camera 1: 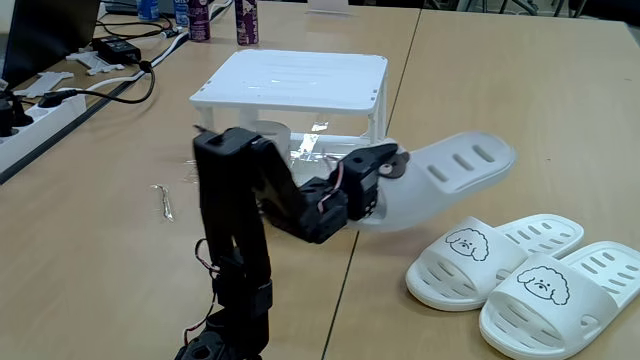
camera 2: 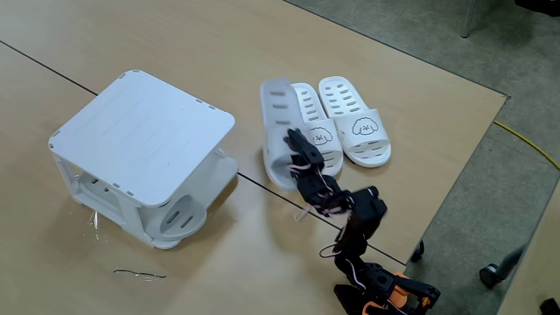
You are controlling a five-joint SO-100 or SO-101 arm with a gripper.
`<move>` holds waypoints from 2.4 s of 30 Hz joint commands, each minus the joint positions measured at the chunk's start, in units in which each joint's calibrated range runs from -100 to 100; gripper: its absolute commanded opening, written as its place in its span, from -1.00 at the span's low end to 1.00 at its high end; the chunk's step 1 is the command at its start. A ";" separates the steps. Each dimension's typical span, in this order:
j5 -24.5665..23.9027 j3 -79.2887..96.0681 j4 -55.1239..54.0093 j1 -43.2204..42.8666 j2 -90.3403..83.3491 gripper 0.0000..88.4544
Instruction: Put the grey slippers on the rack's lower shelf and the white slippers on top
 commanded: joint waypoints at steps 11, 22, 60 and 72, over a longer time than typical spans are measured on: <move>0.42 19.31 -0.25 -11.31 -20.22 -0.98; 0.42 19.31 0.27 -29.82 -11.72 -0.98; 0.42 -82.27 32.28 -21.43 48.95 -0.62; 0.42 -48.98 32.02 -19.62 22.44 -0.37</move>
